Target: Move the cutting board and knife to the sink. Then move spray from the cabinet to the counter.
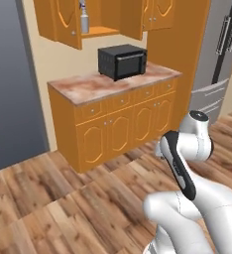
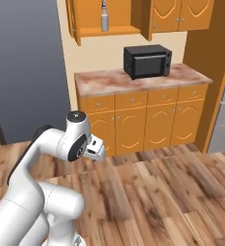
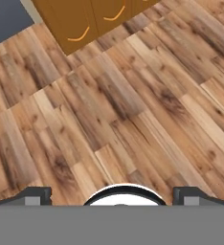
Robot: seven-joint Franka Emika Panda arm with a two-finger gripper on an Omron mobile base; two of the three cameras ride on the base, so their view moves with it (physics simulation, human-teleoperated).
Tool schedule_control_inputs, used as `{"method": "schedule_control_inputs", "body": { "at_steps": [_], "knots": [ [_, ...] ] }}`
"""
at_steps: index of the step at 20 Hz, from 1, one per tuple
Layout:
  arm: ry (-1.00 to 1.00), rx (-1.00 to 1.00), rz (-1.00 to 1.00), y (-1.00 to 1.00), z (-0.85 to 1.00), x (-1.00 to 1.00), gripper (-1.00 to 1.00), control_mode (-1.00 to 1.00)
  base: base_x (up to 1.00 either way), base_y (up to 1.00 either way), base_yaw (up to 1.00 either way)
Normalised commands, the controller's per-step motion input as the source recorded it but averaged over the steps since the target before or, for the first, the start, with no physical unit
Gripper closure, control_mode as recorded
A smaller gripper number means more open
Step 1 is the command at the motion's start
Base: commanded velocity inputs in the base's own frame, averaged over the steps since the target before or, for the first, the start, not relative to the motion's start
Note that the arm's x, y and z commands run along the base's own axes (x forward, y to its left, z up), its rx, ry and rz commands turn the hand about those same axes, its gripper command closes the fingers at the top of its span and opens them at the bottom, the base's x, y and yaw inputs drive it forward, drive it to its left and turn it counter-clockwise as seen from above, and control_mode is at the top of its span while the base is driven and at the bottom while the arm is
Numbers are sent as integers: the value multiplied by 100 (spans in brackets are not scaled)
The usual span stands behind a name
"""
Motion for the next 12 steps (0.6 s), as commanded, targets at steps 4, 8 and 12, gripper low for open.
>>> {"method": "schedule_control_inputs", "body": {
  "at_steps": [4, 8, 12],
  "knots": [
    [0, 0, 0, 0, 0, 0, -100, 100, 68, -21, 12],
    [0, 0, 0, 0, 0, 0, -100, 100, 68, -25, 13],
    [0, 0, 0, 0, 0, 0, -100, 100, 66, -27, 17]
  ]
}}
